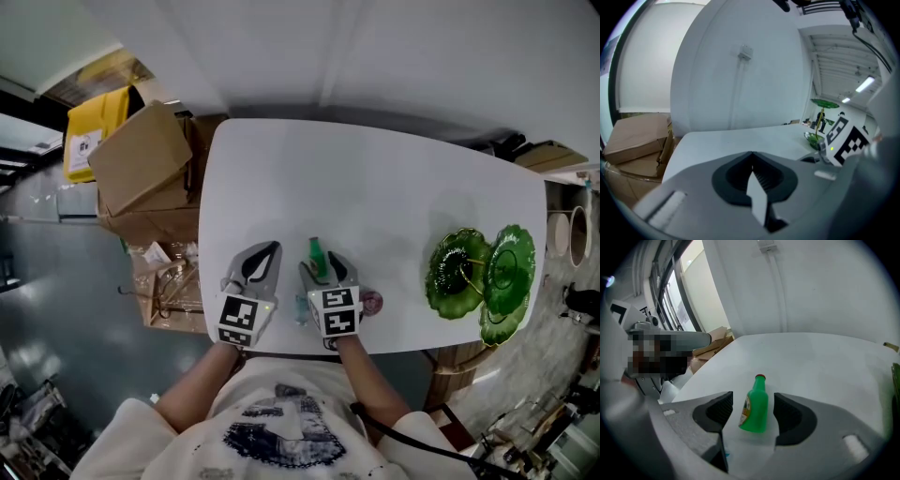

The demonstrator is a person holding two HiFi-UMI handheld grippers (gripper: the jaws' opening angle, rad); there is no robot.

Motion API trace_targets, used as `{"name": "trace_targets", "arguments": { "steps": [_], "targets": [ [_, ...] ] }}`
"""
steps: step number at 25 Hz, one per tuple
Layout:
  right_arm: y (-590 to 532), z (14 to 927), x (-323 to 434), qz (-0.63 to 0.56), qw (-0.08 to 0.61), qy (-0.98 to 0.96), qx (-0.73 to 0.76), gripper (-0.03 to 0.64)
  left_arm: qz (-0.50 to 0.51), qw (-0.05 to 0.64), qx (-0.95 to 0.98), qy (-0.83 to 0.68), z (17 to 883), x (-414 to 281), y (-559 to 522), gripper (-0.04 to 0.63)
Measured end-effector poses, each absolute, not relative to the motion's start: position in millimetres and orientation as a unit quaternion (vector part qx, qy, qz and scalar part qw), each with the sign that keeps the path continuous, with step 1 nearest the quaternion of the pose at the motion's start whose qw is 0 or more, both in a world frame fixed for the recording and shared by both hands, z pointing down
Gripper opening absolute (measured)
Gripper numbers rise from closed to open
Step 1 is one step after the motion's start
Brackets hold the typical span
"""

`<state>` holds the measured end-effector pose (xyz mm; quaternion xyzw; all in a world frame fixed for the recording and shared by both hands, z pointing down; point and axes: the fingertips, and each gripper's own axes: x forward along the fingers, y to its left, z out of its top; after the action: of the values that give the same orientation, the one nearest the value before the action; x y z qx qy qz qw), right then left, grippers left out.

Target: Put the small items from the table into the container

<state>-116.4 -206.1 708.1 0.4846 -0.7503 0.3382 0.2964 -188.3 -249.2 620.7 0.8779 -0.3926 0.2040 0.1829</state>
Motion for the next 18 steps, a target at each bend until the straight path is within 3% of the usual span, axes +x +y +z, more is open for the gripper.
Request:
{"name": "trace_targets", "arguments": {
  "steps": [18],
  "targets": [
    [-201.1,718.7,-119.4,0.324,0.356,-0.735,0.478,0.179,0.201,0.188,0.871,-0.406,617.5,-204.0,-248.4,-0.009]
  ]
}}
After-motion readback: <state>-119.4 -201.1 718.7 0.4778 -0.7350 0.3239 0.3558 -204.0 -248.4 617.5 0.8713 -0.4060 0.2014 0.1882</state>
